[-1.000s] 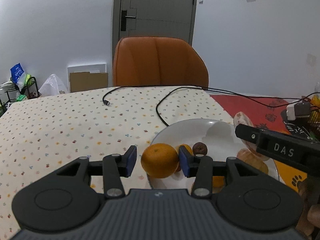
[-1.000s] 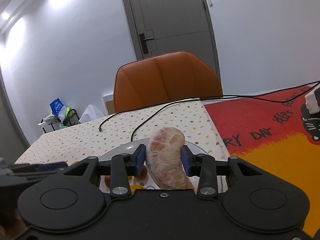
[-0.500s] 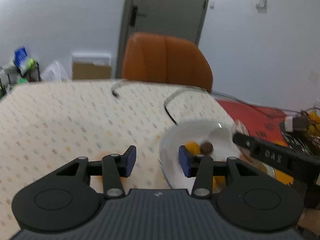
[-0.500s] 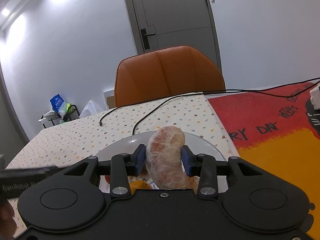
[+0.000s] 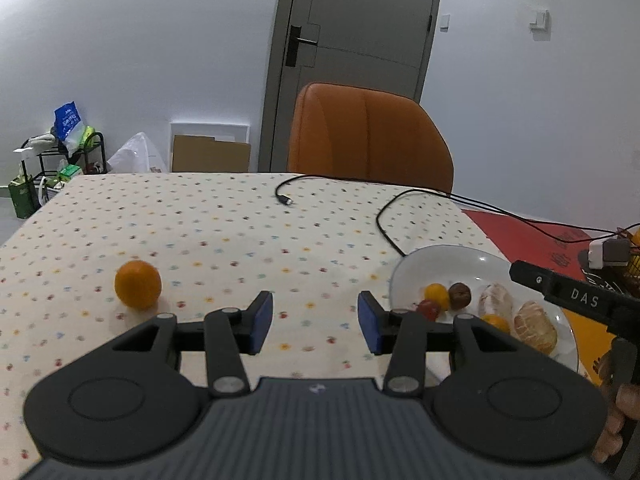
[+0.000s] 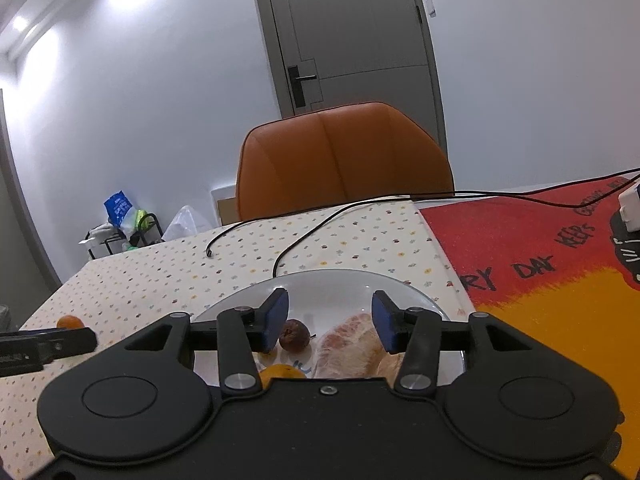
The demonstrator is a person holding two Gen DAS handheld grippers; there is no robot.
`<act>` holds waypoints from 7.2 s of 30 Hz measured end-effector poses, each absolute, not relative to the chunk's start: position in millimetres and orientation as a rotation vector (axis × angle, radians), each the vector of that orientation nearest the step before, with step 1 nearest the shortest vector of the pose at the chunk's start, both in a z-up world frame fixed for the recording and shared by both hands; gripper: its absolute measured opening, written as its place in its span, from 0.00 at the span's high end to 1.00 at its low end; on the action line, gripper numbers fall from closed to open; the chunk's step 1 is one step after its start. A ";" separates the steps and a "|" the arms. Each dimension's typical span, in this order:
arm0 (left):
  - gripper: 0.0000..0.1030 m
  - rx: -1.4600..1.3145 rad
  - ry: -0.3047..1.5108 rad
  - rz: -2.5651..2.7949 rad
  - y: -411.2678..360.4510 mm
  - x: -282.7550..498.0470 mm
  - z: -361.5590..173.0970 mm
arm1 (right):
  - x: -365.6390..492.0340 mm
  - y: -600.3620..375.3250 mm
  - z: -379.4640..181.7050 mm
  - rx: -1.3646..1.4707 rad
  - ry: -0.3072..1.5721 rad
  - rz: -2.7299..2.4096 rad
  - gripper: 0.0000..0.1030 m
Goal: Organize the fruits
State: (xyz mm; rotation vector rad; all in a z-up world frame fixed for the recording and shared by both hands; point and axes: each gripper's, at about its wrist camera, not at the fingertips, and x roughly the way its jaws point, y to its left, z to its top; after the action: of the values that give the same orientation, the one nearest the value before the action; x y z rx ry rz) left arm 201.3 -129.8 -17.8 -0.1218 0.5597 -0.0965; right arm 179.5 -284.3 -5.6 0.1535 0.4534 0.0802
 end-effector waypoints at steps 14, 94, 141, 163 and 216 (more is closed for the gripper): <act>0.56 -0.109 0.558 0.066 -65.8 200.1 -26.7 | 174.2 -268.7 -4.2 0.128 0.467 0.125 0.46; 0.63 0.030 0.522 0.012 -105.7 223.9 -12.1 | 98.0 -316.8 6.4 0.220 0.463 0.025 0.28; 0.33 0.092 0.501 -0.109 -167.5 170.4 2.9 | 44.0 -316.8 4.7 0.257 0.438 0.018 0.25; 0.04 0.041 0.463 -0.024 -100.8 109.9 24.1 | 29.4 -262.7 28.8 0.207 0.423 0.069 0.00; 0.00 -0.050 0.475 0.068 -8.6 -11.5 30.9 | -16.8 -158.6 43.6 0.096 0.522 0.119 0.00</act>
State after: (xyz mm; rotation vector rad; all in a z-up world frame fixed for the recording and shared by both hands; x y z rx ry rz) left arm -11.5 -8.6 30.9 -0.0499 0.4748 0.0679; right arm -16.8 -158.6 43.6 0.0958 0.5215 0.1195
